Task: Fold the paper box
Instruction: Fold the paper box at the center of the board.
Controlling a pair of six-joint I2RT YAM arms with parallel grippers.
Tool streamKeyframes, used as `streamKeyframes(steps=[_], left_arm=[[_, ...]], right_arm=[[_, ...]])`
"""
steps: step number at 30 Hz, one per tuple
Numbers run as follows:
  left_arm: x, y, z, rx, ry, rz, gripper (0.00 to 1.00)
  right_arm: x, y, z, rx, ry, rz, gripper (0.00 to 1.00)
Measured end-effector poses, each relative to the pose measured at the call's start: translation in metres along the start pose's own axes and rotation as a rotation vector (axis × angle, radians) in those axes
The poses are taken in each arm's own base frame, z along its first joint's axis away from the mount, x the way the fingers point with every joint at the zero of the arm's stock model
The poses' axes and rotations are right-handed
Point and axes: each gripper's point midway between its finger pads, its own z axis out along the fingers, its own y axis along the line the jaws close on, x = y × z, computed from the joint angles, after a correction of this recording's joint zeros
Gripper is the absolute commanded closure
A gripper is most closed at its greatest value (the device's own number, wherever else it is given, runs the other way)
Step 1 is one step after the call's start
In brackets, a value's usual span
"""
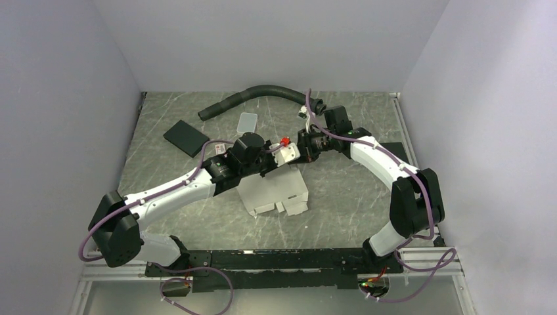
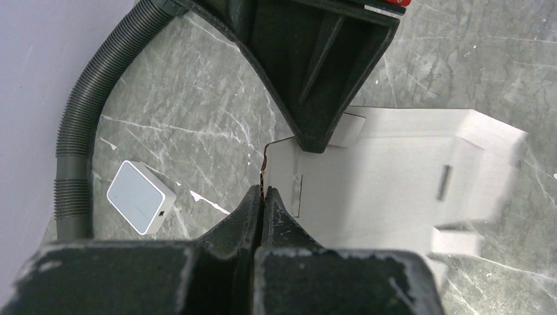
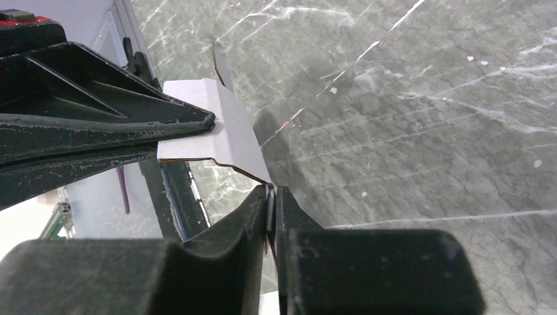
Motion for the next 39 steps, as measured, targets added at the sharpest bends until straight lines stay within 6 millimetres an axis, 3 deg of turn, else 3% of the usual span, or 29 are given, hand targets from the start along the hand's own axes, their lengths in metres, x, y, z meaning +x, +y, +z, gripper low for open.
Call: streamKeyframes(steps=[3, 4, 6, 11, 12, 14, 18, 23, 29, 33, 37, 39], left_arm=[[-0.001, 0.000, 0.000, 0.001, -0.005, -0.002, 1.00], [-0.002, -0.001, 0.000, 0.002, -0.006, -0.004, 1.00], [-0.002, -0.002, 0.000, 0.005, -0.008, -0.005, 1.00], [-0.003, -0.002, 0.000, 0.004, -0.008, -0.005, 1.00], [-0.003, -0.002, 0.000, 0.005, -0.008, -0.005, 1.00], [-0.003, -0.002, 0.000, 0.005, -0.008, -0.005, 1.00], [-0.005, -0.002, 0.000, 0.006, -0.013, -0.003, 1.00], [-0.007, -0.002, 0.000, 0.006, -0.017, -0.003, 1.00], [-0.007, -0.001, 0.000, 0.005, -0.018, -0.003, 1.00], [-0.011, 0.001, -0.001, 0.000, -0.026, -0.003, 1.00], [-0.015, 0.003, -0.001, -0.006, -0.032, -0.010, 1.00], [-0.016, 0.004, -0.002, -0.010, -0.035, -0.015, 1.00]], right_arm=[[-0.001, 0.001, -0.001, -0.009, -0.003, -0.001, 0.74], [-0.001, 0.001, -0.001, -0.009, -0.004, -0.003, 0.76], [-0.001, 0.001, -0.001, -0.013, -0.005, -0.003, 1.00], [-0.001, 0.001, -0.002, -0.019, -0.006, -0.009, 1.00], [-0.001, 0.001, -0.002, -0.019, -0.006, -0.009, 0.96], [0.000, 0.002, -0.002, -0.020, -0.006, -0.009, 0.64], [0.002, 0.005, -0.004, -0.051, -0.001, -0.021, 0.20], [-0.002, 0.010, -0.019, -0.086, -0.036, -0.066, 0.01], [-0.004, 0.018, -0.043, -0.085, -0.093, -0.172, 0.01], [0.008, 0.018, -0.042, -0.084, -0.083, -0.196, 0.09], [0.026, 0.013, -0.032, -0.063, -0.042, -0.198, 0.23], [0.033, 0.013, -0.026, -0.050, -0.018, -0.208, 0.38]])
